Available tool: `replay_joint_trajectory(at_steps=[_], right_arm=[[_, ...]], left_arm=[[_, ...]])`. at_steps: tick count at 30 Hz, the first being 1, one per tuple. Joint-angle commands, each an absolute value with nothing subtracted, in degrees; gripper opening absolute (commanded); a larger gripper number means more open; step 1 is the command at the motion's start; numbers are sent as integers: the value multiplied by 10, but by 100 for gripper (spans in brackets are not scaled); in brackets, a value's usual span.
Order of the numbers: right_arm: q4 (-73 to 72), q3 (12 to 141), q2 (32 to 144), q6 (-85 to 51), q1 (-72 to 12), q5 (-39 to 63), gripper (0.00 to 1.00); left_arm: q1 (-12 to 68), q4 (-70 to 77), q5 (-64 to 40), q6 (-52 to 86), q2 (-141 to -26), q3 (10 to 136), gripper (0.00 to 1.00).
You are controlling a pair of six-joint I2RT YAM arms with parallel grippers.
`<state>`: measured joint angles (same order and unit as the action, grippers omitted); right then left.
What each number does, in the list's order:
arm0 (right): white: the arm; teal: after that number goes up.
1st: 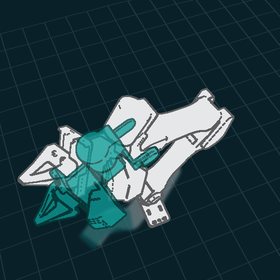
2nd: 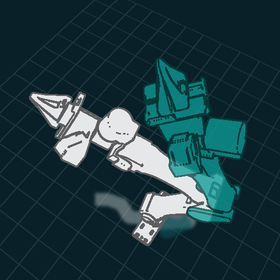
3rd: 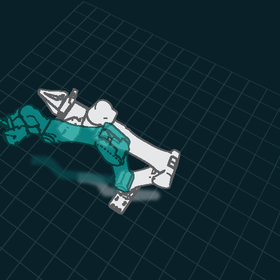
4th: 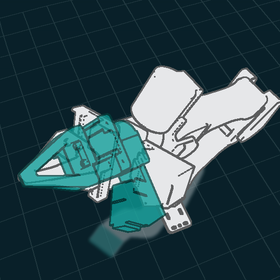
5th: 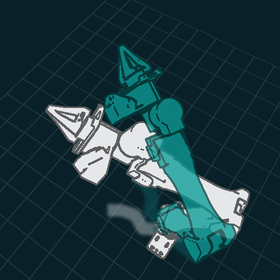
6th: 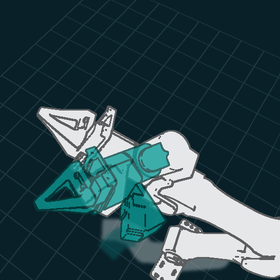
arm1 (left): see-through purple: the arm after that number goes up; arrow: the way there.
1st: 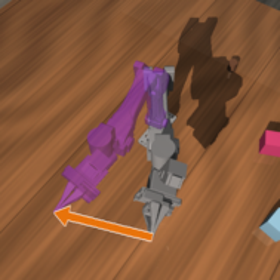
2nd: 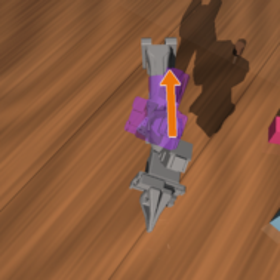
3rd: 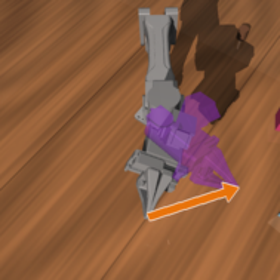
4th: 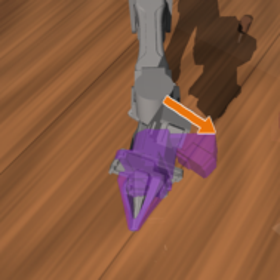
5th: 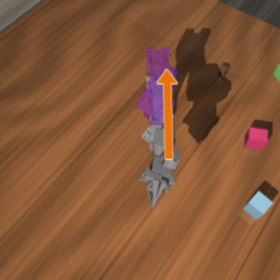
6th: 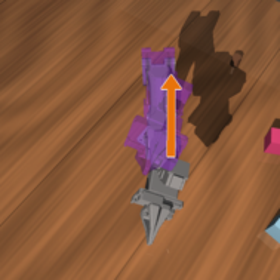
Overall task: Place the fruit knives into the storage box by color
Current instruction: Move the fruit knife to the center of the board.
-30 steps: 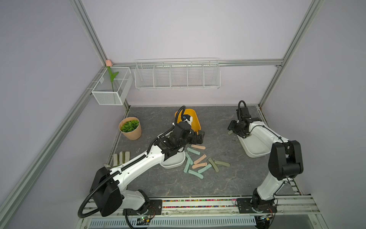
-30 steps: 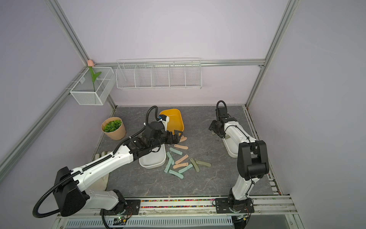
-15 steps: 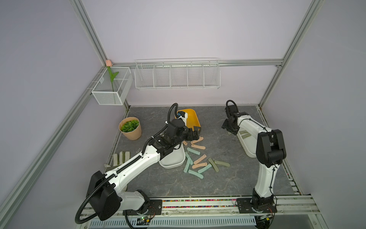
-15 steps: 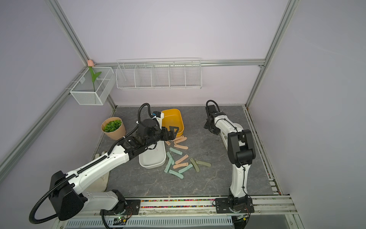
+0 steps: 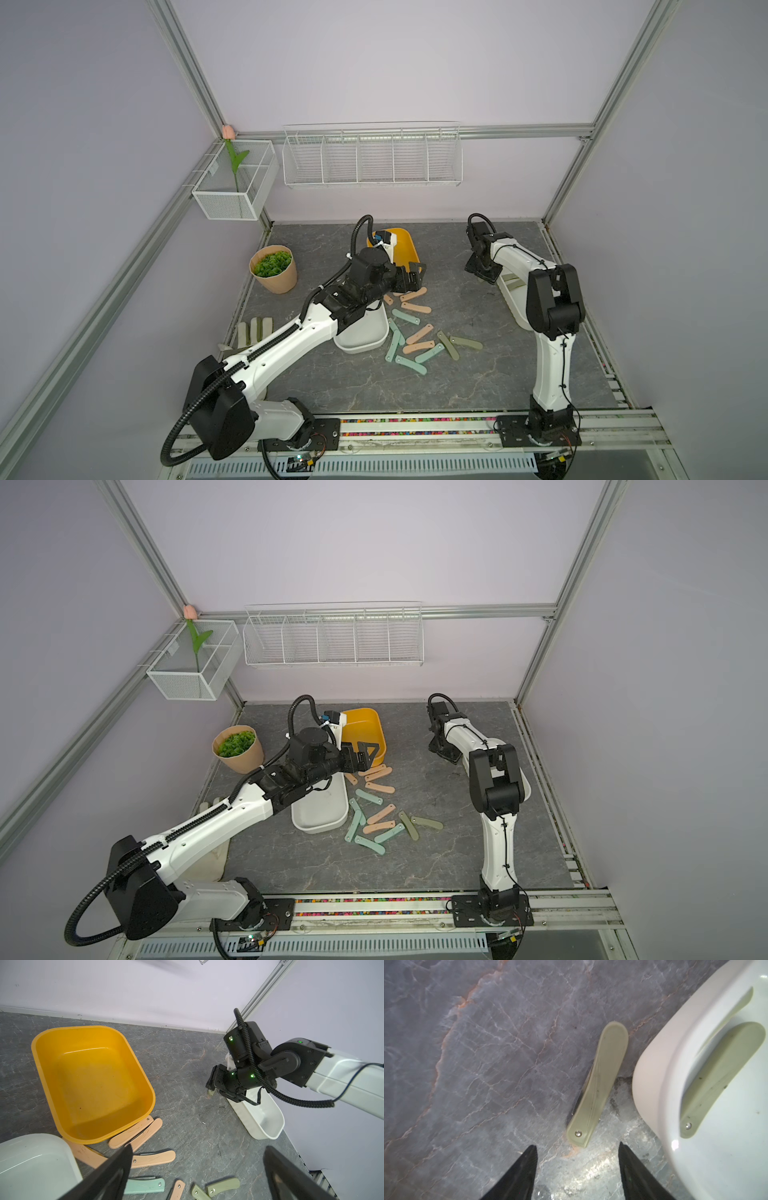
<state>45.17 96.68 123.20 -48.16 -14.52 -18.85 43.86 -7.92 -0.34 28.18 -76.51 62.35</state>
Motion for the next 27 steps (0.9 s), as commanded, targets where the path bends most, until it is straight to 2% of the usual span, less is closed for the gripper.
replay_joint_trajectory(at_steps=[1, 12, 20, 27], right_arm=[[470, 981, 1245, -500, -146, -207, 65], [471, 1015, 1280, -489, -137, -193, 58], [461, 1000, 1284, -490, -131, -185, 57], [432, 974, 1281, -476, -122, -159, 46]], left_arm=[[435, -58, -13, 280, -770, 613, 99], [432, -52, -13, 278, -772, 606, 99], [431, -47, -15, 278, -776, 606, 99], [430, -46, -13, 281, -778, 606, 99]])
